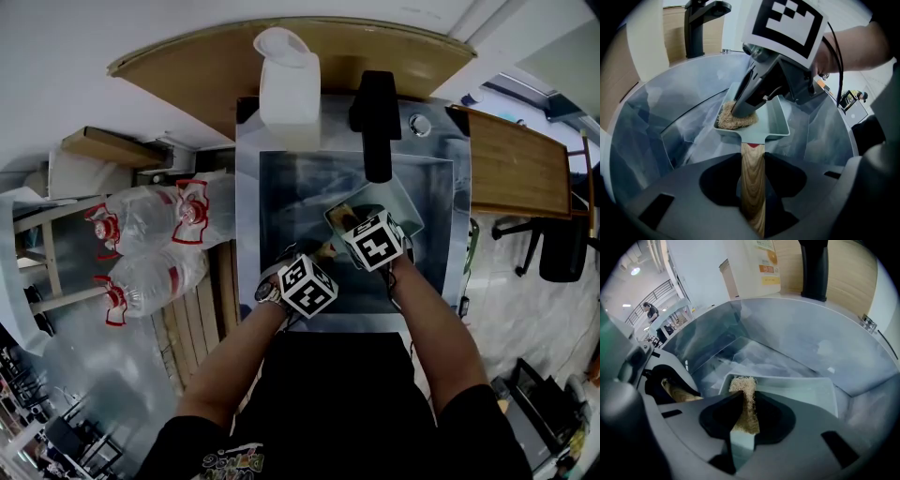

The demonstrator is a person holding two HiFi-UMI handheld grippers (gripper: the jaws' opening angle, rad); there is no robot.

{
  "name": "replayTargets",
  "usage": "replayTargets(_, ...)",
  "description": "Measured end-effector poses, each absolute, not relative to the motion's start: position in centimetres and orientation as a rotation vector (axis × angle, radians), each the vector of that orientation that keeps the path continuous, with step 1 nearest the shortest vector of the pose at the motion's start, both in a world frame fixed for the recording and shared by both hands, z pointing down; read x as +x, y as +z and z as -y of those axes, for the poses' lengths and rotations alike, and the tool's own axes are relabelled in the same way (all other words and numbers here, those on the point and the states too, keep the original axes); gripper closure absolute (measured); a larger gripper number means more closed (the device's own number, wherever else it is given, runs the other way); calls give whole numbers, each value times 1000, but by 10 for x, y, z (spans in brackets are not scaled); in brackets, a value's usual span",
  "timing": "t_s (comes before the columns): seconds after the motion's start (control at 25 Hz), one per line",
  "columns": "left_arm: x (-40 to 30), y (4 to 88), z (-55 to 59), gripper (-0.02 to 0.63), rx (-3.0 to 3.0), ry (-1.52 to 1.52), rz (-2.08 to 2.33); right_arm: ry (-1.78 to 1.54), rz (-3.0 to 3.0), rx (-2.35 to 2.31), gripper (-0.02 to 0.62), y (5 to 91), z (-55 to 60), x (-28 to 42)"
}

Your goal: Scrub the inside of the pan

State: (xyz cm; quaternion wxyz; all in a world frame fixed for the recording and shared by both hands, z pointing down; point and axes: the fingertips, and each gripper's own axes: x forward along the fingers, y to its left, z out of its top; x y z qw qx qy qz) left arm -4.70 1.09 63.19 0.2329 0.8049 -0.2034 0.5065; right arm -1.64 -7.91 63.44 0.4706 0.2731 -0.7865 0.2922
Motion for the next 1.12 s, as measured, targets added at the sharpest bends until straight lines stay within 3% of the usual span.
replayTargets(1.12,-48,633,-11,442,2200,1373,558,585,1748,961,511,641,144,78)
